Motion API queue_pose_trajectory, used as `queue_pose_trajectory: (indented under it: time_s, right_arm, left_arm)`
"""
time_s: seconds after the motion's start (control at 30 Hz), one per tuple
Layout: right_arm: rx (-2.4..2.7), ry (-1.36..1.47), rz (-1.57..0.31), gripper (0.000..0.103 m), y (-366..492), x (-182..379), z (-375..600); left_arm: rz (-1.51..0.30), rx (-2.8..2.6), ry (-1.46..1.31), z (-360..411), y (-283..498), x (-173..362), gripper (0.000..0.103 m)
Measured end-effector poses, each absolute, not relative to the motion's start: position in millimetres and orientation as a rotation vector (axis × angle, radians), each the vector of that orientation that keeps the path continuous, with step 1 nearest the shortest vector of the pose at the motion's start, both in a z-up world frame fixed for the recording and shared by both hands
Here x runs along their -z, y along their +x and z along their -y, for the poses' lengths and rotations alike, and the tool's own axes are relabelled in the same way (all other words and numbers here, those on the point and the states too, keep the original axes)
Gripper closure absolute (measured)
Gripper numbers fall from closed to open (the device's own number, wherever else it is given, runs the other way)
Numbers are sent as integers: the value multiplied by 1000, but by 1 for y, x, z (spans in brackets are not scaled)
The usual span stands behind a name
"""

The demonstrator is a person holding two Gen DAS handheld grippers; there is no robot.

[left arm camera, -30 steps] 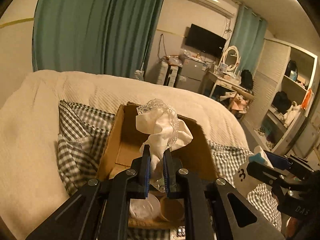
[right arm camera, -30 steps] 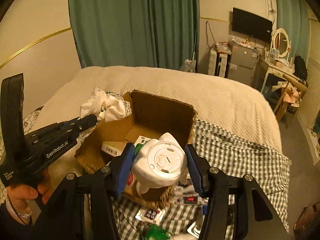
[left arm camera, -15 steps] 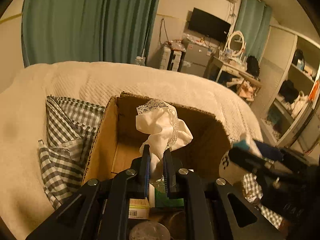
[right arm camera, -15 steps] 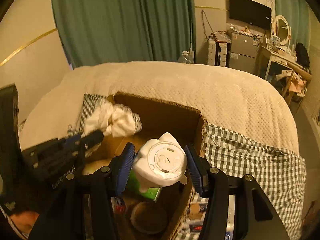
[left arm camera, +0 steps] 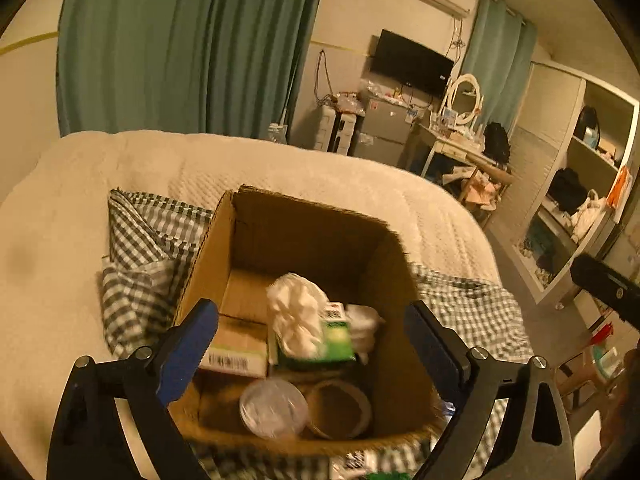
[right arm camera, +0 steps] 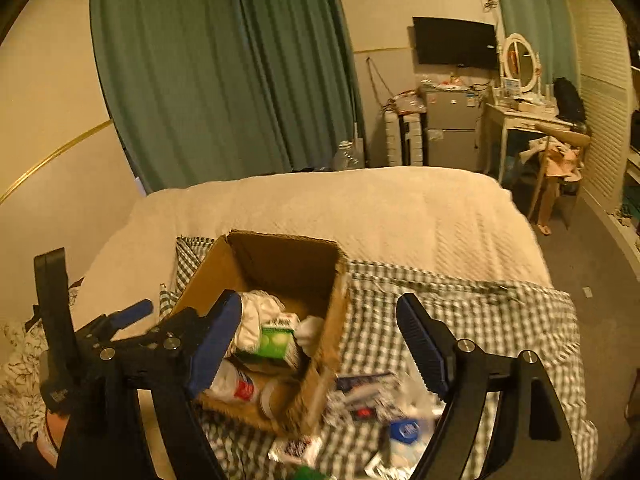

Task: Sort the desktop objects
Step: 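Drop the lace cloth into the cardboard box with the left tool while the right tool drops its item there, then reach both tools back to the pile of items on the bed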

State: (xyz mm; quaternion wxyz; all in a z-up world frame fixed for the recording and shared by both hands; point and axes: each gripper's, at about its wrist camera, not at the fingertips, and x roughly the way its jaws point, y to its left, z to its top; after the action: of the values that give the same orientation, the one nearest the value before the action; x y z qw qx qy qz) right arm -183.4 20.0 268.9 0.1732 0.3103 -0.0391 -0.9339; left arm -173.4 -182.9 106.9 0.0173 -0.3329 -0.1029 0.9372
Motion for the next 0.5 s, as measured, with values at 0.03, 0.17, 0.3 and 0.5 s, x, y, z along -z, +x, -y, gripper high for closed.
queue_pose_trajectory:
  time_s: [0.03, 0.17, 0.3, 0.5]
  right_arm:
    - [2658, 875, 107, 23, -177, -272, -25]
    - [2697, 850, 106, 21, -138, -288, -53]
    - [2738, 847, 83, 16, -111, -287, -79]
    - [2773, 916, 89, 16, -82, -255, -117]
  left_arm:
    - [316, -2910, -1024, 178, -165, -113, 5]
    - [287, -2913, -998, 154, -133, -129, 3]
    - [235, -2904, -970, 123, -96, -129, 3]
    - [137, -2827, -1026, 73, -61, -88, 3]
